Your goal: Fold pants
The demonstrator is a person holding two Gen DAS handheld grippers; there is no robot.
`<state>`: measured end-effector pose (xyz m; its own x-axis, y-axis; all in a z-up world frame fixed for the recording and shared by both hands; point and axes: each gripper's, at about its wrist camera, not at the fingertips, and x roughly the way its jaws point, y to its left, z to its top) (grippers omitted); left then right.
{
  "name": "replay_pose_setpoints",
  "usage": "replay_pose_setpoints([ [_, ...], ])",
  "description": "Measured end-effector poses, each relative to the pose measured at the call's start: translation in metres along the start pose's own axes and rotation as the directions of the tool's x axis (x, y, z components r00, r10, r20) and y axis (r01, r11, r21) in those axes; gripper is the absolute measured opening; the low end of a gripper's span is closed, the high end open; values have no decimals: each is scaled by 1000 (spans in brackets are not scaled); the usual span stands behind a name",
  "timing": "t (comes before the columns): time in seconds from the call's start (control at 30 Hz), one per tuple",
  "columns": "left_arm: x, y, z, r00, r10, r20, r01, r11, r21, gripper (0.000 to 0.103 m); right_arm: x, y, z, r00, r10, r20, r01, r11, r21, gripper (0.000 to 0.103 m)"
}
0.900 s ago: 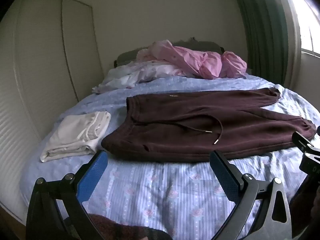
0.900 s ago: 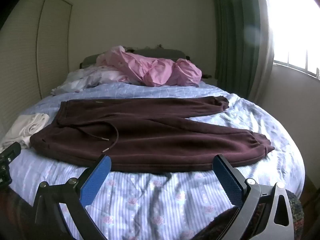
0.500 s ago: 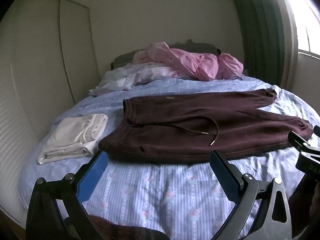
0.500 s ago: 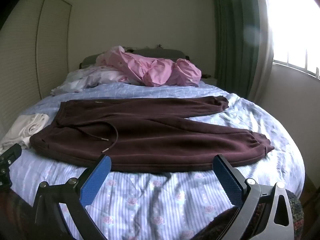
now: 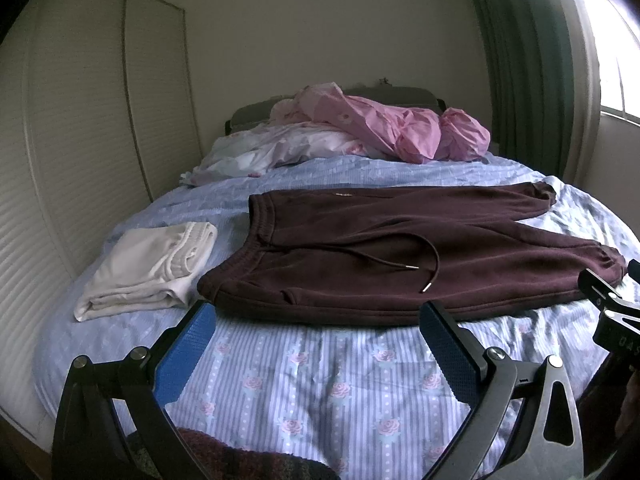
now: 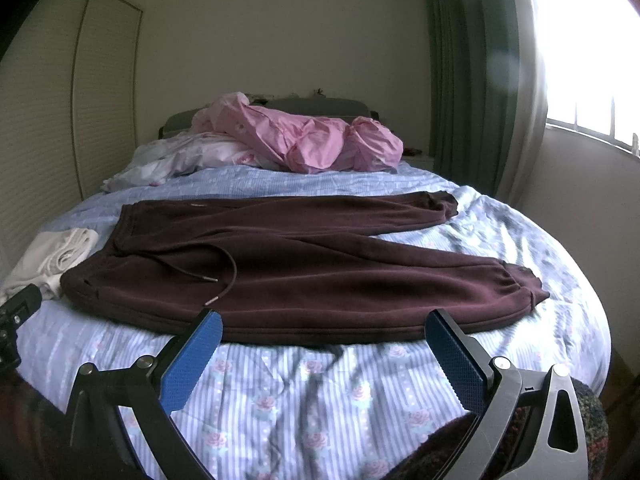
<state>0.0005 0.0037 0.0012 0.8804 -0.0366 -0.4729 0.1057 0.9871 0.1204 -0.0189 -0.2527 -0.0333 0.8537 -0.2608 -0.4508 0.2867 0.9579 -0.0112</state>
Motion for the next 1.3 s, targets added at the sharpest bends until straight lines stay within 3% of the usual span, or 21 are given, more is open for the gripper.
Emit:
replay_pose_setpoints([
  [1.3, 1, 0, 1, 1000, 1, 5, -1, 1000, -9, 103, -2, 1, 1, 1000, 2, -1, -2, 1000, 4, 103],
])
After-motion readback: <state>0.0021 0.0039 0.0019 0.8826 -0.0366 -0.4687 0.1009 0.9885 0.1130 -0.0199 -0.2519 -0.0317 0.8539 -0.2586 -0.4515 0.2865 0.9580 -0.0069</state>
